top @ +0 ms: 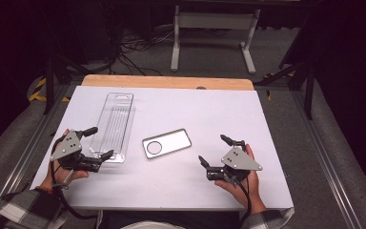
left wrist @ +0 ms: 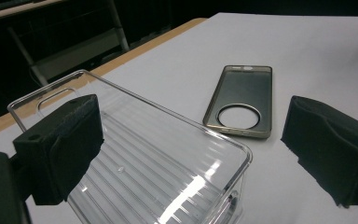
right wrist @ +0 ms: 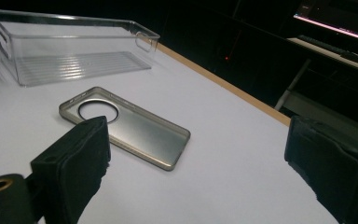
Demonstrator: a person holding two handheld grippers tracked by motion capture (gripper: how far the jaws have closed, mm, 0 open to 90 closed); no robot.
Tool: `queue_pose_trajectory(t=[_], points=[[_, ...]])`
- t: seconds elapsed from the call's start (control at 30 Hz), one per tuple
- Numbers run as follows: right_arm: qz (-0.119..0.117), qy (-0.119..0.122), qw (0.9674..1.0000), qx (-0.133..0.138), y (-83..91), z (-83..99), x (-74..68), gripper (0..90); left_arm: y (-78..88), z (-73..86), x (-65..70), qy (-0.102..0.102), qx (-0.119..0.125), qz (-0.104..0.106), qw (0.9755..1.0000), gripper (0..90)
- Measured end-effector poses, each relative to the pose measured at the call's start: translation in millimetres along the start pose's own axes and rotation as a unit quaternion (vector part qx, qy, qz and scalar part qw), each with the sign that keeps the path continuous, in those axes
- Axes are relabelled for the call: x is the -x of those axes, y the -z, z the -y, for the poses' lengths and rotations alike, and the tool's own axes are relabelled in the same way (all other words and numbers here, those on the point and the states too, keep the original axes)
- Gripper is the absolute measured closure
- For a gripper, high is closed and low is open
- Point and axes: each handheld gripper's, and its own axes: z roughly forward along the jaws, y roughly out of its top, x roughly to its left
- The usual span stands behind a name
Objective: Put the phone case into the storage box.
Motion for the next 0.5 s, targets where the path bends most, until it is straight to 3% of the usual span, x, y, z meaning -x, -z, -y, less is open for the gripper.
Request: queue_pose_trajectory(t=[0.5], points=[[-0.023, -0.001, 0.9993, -0.029, -16.1, 2.6, 0.4, 9.7, -0.2, 4.5, 6.1, -0.006, -0.014, 0.002, 0.9999, 5.6]])
